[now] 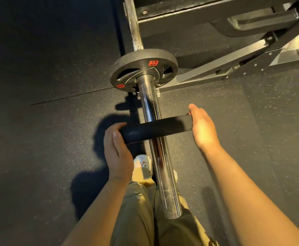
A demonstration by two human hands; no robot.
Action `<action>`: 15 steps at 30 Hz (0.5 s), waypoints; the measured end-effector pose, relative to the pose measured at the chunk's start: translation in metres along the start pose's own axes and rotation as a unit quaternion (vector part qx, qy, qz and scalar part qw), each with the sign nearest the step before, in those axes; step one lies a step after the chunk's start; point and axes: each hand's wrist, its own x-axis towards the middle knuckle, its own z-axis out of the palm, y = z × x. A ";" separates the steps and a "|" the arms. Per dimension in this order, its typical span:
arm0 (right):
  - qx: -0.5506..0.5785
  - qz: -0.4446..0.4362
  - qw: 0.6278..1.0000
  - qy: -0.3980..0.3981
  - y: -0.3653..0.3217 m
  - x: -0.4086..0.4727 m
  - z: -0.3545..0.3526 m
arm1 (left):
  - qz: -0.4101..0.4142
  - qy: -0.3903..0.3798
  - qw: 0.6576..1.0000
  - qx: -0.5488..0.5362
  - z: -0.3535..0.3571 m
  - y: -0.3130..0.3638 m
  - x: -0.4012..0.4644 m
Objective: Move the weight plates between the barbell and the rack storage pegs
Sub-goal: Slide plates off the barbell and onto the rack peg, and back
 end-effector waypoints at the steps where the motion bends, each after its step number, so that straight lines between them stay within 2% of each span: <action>1: -0.030 -0.018 0.999 0.020 -0.001 -0.006 0.001 | -0.022 -0.007 1.000 -0.002 -0.003 -0.001 0.000; 4: -0.101 -0.065 0.992 0.030 0.000 -0.024 -0.002 | -0.071 -0.006 0.997 0.041 -0.014 0.003 0.002; 7: -0.156 -0.097 0.983 0.028 -0.001 -0.032 -0.002 | -0.015 -0.008 0.993 0.117 -0.011 0.035 0.007; 10: -0.201 -0.134 0.969 0.050 -0.002 -0.040 0.001 | 0.055 -0.055 0.984 0.158 0.015 0.071 0.013; 13: -0.281 -0.226 0.929 0.087 -0.002 -0.052 -0.003 | 0.047 -0.044 0.976 0.206 0.027 0.068 0.016; 15: -0.303 -0.255 0.913 0.095 -0.007 -0.051 -0.012 | 0.019 -0.052 0.984 0.167 0.020 0.056 0.019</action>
